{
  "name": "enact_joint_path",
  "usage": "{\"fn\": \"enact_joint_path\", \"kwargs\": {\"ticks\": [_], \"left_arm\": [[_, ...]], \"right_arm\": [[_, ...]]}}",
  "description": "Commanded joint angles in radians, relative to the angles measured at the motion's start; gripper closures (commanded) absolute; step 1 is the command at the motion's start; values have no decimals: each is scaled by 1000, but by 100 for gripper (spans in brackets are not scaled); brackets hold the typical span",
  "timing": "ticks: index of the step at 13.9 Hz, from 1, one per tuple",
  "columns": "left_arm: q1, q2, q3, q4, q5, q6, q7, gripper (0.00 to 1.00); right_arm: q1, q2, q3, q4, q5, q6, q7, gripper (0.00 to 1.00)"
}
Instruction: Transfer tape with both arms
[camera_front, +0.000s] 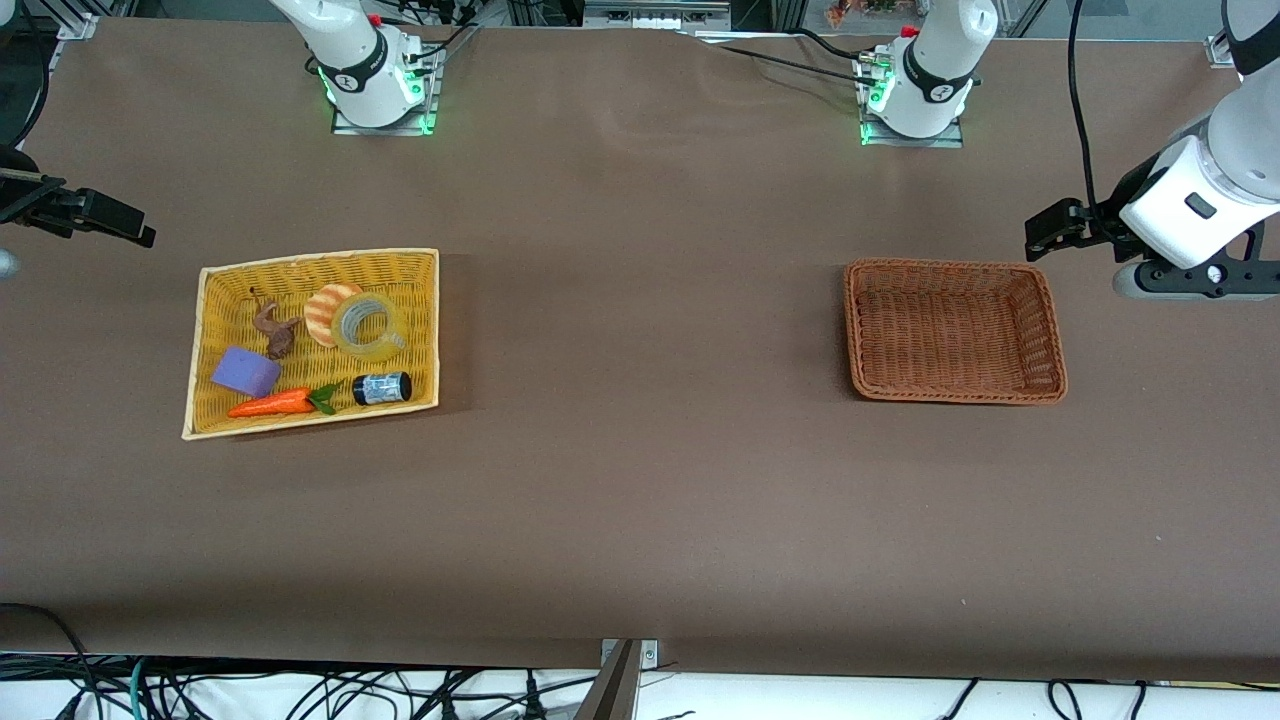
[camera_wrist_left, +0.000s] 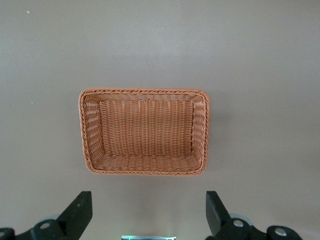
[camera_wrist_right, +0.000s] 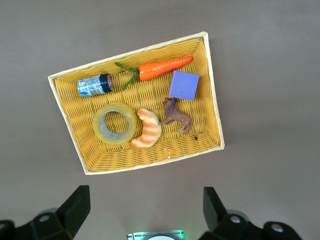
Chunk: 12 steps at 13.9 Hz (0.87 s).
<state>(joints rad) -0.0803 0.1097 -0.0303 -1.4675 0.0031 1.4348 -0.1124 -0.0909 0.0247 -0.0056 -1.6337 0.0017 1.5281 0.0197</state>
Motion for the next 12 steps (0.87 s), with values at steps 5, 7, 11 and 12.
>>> {"fn": "enact_joint_path", "kwargs": {"ticks": [5,7,11,12], "left_arm": [[4,13,-5,32,-9,-22,5,0],[4,13,-5,32,-9,-22,5,0],[4,13,-3,32,-9,-22,7,0],[4,13,-3,32,-9,-22,5,0]], "right_arm": [[-6,15,4,35,-6,-5,-21,0],[-6,15,4,35,-5,-5,-21,0],[-6,15,4,35,-6,-5,-18,0],[-6,15,4,35,-6,-5,-18,0]]}}
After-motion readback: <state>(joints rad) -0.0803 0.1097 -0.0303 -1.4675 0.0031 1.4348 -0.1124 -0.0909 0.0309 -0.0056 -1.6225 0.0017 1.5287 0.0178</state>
